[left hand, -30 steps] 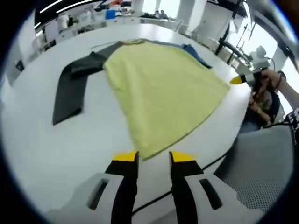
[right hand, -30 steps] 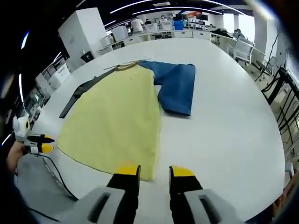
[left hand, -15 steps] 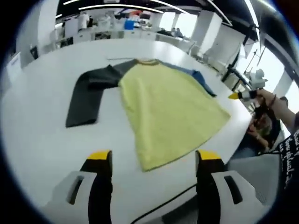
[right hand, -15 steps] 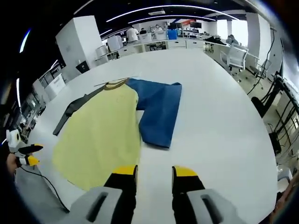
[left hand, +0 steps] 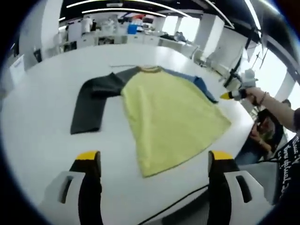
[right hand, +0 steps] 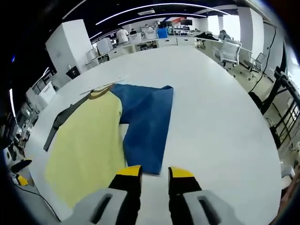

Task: Fold the garment on the visible template until the final outline fits inside the template.

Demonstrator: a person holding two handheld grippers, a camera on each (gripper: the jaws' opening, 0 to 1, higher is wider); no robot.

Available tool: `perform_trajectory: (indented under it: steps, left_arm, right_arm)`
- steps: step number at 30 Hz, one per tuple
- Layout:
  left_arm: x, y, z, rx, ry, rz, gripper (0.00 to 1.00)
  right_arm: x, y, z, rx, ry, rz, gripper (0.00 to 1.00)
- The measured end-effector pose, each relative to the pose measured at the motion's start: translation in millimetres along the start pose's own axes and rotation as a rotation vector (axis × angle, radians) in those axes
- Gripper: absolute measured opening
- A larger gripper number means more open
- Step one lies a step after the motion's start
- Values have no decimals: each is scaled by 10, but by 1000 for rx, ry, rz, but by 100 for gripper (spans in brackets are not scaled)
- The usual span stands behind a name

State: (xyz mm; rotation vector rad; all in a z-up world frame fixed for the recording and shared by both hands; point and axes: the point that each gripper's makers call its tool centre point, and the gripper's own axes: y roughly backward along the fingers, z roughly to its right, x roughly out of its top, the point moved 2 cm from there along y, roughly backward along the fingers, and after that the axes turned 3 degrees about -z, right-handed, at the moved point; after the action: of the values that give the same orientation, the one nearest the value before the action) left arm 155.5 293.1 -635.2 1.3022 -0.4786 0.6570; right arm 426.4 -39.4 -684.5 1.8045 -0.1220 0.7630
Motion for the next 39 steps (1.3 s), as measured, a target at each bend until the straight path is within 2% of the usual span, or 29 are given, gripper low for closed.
perform_trajectory:
  steps: [4,13,16,18,21,23,25,29,32,39]
  left_arm:
    - [15,8,1,14,-12,1,99]
    - [106,67,-12,29,-28,9,100]
    - [132,72,-28,35,-35,14,100]
    - [137,66,-35,36,-37,12,100]
    - [126,42,-51,39,-33,-1,99]
    - [127,37,-45,45,-44,-2,99]
    - [133,38,-32,43,-49,-4,99]
    - [151,36,-17,35,-48,2,98]
    - [145,41,-23,37,-54,-1,97]
    - [162,67,-21,37,-55,5,96]
  right_arm:
    - [-27,-100,14,-20,-1,-24,18]
    - [-65,-258,49,-57,2,-54,15]
    - [-53,-229,82,-114,53,-52,9]
    - [-46,-222,60,-117,55,-52,9]
    - [-50,-221,30,-118,54,-51,3]
    - [-42,-230,1,-124,93,-53,0]
    - [-35,-239,10,-127,82,-56,0]
    - [-34,-246,38,-93,-39,-61,0]
    - [-31,-242,73,-75,-65,-57,0]
    - [18,-192,316,-112,-33,-52,0]
